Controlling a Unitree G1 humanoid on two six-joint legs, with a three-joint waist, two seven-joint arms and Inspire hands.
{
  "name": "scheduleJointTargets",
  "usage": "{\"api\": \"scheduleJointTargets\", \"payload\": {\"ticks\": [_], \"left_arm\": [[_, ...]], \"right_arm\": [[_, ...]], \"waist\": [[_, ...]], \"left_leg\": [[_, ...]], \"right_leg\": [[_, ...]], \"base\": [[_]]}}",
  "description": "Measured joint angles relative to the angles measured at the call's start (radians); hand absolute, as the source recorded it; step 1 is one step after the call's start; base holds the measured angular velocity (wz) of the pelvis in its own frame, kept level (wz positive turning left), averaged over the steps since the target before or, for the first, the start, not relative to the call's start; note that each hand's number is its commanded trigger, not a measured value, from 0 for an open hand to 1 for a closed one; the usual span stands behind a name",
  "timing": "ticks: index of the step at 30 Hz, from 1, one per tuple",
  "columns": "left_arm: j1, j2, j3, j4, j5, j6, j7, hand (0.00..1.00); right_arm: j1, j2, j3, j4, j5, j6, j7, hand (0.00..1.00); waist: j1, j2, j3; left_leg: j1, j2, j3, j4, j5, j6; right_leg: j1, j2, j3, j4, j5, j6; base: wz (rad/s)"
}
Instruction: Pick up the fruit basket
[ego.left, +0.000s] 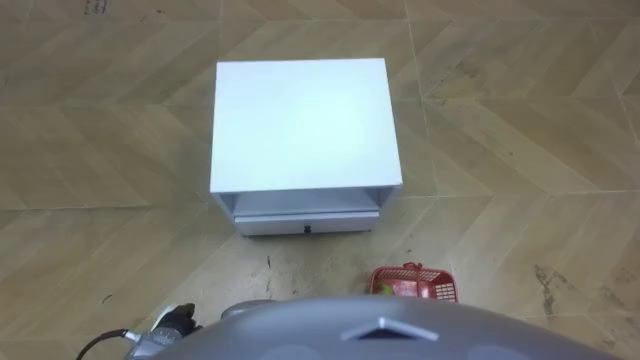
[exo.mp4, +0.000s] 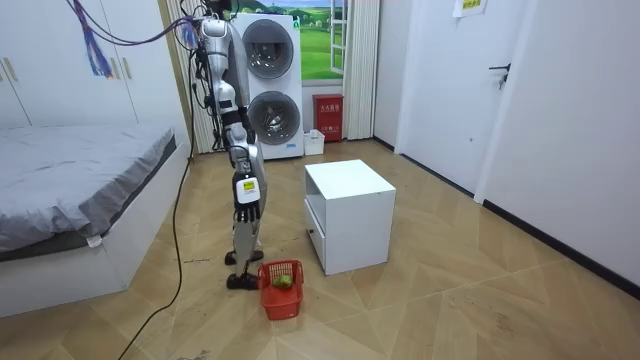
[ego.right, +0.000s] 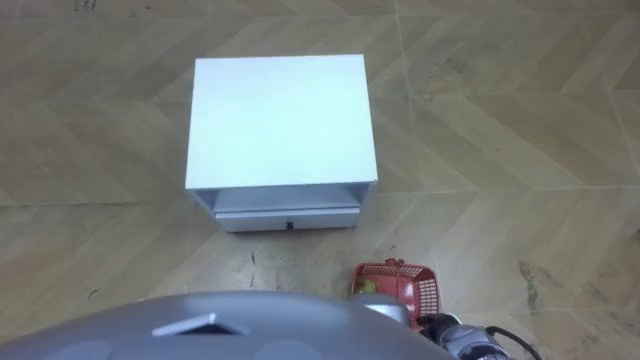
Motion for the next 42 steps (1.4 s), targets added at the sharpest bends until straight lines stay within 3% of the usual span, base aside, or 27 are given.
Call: {"api": "scheduleJointTargets", "payload": {"ticks": [16, 38, 42], "left_arm": [[0.015, -0.006, 0.055, -0.008, 0.01, 0.0, 0.025, 0.0], [0.028, -0.005, 0.056, -0.035, 0.009, -0.006, 0.026, 0.0], [0.02, -0.005, 0.053, -0.035, 0.008, -0.008, 0.026, 0.0]], "right_arm": [[0.013, -0.003, -0.019, -0.024, -0.012, 0.002, -0.02, 0.0], [0.016, -0.003, -0.019, -0.03, 0.001, 0.004, -0.04, 0.0], [0.011, -0.003, -0.019, -0.033, 0.017, 0.004, -0.068, 0.0]], "waist": [[0.003, -0.002, 0.0002], [0.001, -0.019, -0.0008], [0.0, -0.018, -0.0022]], "left_leg": [[0.002, 0.0, -0.005, 0.001, 0.0, 0.0], [-0.006, -0.001, -0.004, -0.005, -0.001, 0.001], [-0.026, -0.01, 0.004, 0.015, -0.006, 0.009]], "right_leg": [[0.003, 0.0, 0.001, 0.001, 0.0, 0.0], [-0.01, -0.005, -0.003, 0.008, 0.0, 0.0], [-0.065, -0.025, -0.003, 0.101, -0.029, 0.006]], "base": [[0.01], [0.0], [0.0]]}}
